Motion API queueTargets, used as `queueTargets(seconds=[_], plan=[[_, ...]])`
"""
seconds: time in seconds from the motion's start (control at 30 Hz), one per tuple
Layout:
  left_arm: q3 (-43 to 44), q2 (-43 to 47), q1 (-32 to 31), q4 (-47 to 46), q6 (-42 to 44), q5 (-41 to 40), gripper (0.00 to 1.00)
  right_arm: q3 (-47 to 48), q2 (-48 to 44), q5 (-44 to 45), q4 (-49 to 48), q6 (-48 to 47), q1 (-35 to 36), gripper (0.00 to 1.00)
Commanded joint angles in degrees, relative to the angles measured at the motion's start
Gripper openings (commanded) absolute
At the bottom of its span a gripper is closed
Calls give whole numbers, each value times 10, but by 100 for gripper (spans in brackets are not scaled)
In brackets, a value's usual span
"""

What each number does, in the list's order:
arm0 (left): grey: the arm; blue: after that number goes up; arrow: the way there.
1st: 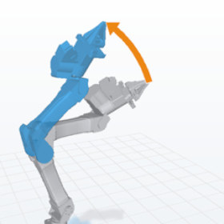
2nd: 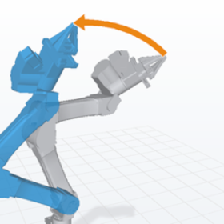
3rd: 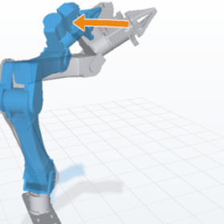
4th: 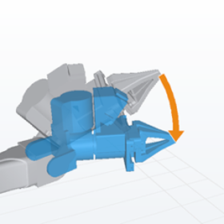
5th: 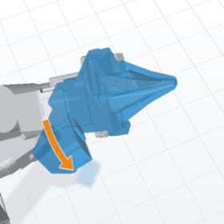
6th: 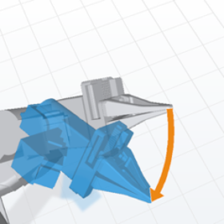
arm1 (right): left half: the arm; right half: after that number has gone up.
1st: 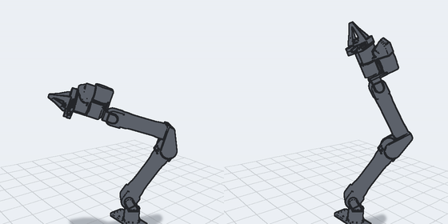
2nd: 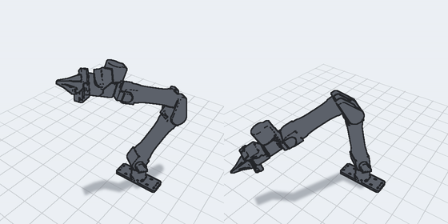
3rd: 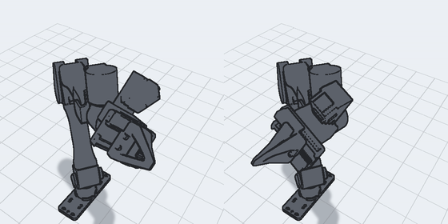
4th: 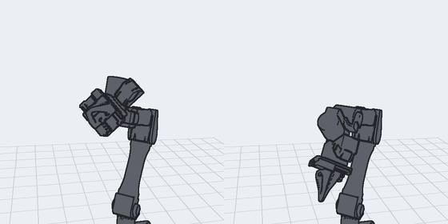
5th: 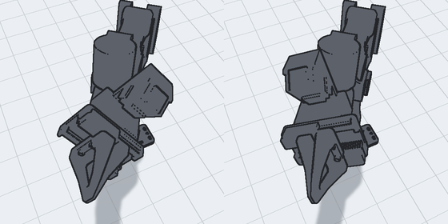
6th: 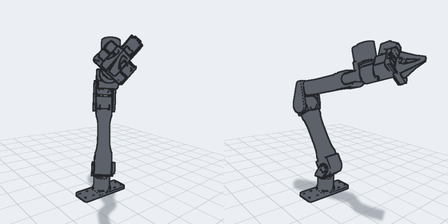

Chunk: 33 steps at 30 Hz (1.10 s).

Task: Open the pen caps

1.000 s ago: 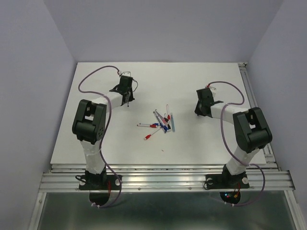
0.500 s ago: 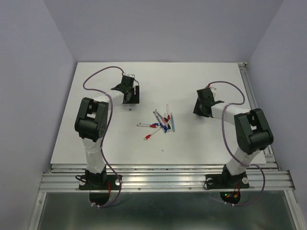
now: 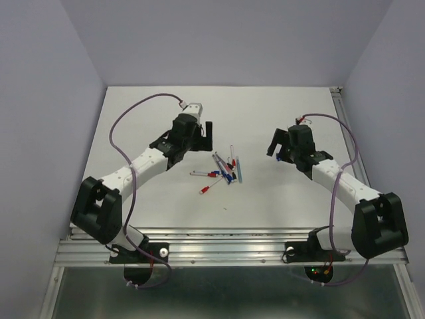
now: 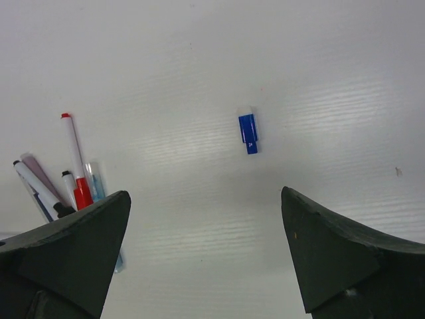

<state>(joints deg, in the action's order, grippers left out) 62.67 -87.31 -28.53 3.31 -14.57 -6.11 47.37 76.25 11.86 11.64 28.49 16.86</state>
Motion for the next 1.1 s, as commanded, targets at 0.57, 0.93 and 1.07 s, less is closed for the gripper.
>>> queueTargets(seconds=[0.57, 0.93, 1.07], plan=[[-134, -31, -217, 9, -109, -50, 93, -59, -95, -69, 12, 1, -3, 100], [-86, -93, -242, 51, -94, -81, 53, -63, -118, -58, 15, -2, -2, 100], [-86, -101, -270, 82, -114, -95, 38, -62, -120, -46, 23, 4, -2, 100]])
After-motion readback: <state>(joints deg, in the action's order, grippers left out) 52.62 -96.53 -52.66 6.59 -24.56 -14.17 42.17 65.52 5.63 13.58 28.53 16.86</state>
